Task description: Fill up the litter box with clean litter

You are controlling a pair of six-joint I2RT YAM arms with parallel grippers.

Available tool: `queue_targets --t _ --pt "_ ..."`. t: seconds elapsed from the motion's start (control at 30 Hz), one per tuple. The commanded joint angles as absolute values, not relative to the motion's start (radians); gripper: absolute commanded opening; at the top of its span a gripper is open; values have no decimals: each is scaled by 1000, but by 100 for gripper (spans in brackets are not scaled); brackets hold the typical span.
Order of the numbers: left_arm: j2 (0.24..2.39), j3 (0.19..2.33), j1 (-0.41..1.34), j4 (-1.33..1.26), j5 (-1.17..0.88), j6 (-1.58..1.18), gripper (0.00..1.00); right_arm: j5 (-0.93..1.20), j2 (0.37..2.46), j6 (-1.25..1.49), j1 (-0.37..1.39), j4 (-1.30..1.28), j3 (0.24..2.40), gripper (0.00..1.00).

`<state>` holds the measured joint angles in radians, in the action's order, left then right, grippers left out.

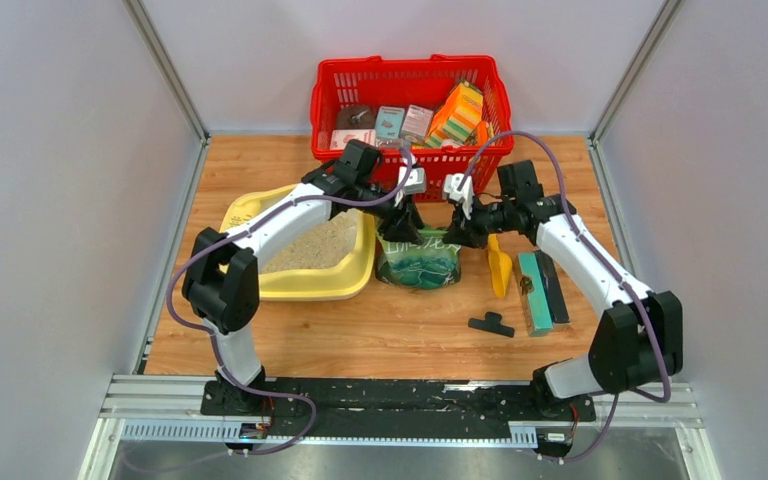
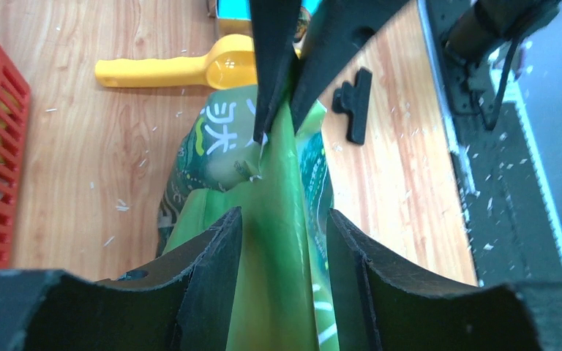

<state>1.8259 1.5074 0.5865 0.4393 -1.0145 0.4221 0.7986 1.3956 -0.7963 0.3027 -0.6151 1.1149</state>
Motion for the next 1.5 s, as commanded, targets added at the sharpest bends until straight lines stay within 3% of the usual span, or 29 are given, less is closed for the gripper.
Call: queue_targets --t 0.0,0.1,0.2,0.43,0.47,0.5,0.6,0.77,0.97,1.07,1.2,1.3,1.47 --pt "1753 1534 587 660 -959 733 54 966 1477 -721 249 -785 1276 0" --pt "1784 1589 588 805 -902 844 53 1046 1569 -778 218 -924 1365 0" --pt "1796 1626 586 877 -881 868 44 1077 1618 -874 216 -1067 1485 0" --pt "1752 1546 575 793 -891 741 4 1045 1618 -993 190 -1213 1497 0" --pt "1743 1522 577 770 -900 718 1 1042 1612 -991 189 -1210 1470 1" --pt "1723 1505 577 700 -902 684 0 1034 1608 -991 187 -1209 1459 11" --pt "1704 1470 571 609 -933 554 0 1022 1589 -962 187 -1162 1404 33" --pt "1750 1546 557 684 -946 494 0 976 1496 -933 186 -949 1261 36" --pt "1786 1600 551 719 -996 445 0 962 1390 -799 186 -700 1099 26" --pt "1766 1614 548 755 -980 472 0 965 1365 -773 184 -648 1066 14" --pt "1715 1573 549 671 -963 554 32 976 1387 -718 184 -597 1077 2" --pt "1720 1537 575 488 -973 473 41 1002 1408 -701 186 -607 1111 0" --pt "1836 1690 655 499 -970 485 43 1014 1454 -750 186 -698 1184 0"
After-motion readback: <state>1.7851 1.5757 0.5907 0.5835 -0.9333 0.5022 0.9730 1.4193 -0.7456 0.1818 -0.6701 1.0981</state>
